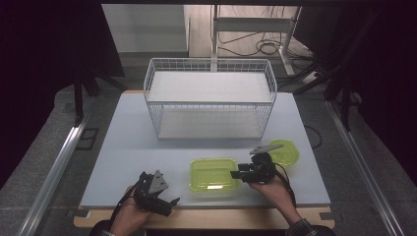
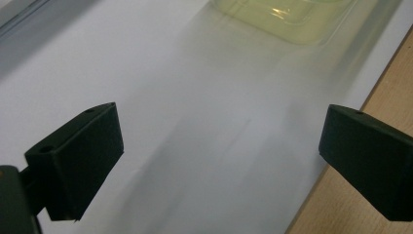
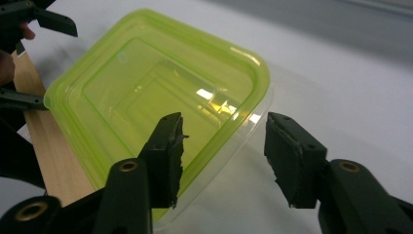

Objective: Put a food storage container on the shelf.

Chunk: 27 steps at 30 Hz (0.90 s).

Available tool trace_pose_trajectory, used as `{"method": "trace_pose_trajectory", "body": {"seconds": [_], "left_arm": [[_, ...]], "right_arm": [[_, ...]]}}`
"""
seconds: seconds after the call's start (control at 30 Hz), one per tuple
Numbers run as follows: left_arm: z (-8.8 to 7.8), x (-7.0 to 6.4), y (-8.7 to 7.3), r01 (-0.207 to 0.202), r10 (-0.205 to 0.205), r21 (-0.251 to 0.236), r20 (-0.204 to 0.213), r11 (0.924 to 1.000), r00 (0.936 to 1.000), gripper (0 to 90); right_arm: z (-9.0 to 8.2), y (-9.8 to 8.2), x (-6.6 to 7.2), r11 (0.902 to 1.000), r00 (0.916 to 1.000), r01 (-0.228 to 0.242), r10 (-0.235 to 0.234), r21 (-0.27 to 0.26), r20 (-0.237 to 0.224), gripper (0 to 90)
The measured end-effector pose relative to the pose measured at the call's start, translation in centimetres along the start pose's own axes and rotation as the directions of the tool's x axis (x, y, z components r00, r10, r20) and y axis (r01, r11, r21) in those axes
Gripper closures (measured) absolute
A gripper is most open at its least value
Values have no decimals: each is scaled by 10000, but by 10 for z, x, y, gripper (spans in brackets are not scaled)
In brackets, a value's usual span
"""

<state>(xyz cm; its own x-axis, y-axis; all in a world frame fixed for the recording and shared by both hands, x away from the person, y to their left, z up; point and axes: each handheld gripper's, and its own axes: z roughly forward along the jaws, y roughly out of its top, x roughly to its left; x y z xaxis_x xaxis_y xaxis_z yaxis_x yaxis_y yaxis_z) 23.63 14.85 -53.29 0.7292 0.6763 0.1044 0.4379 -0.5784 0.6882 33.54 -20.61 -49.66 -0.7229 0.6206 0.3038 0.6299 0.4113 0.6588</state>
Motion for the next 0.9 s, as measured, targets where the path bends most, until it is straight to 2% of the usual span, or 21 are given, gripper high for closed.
{"method": "trace_pose_trajectory", "body": {"seconds": [0.13,0.17,0.2,0.23,0.63,0.7,0.8,0.9], "left_arm": [[1,-2,0,-90,90,48,-5,9999,10000,25],[1,-2,0,-152,152,85,-4,9998,9999,25],[1,-2,0,-184,184,92,-8,9998,9998,25],[1,-2,0,-211,212,96,-16,9997,9998,25],[2,-4,1,-367,369,147,-88,9992,9993,25],[2,-4,1,-386,388,149,-104,9991,9992,25],[2,-5,1,-420,422,157,-120,9990,9990,25],[2,-5,1,-439,441,148,-129,9989,9989,25]], "right_arm": [[2,-1,-1,9996,9993,-270,273,120,-254,529],[2,-1,-2,9984,9977,-528,535,177,-407,549],[2,-1,-2,9984,9977,-528,535,177,-407,549],[1,-1,-4,9964,9952,-816,827,220,-533,579],[2,3,-7,9887,9850,-1460,1485,346,-879,674],[3,4,-8,9833,9773,-1781,1811,361,-1097,705],[5,5,-10,9737,9594,-2247,2279,379,-1661,764],[5,6,-11,9670,9455,-2515,2544,405,-2030,792]]}}
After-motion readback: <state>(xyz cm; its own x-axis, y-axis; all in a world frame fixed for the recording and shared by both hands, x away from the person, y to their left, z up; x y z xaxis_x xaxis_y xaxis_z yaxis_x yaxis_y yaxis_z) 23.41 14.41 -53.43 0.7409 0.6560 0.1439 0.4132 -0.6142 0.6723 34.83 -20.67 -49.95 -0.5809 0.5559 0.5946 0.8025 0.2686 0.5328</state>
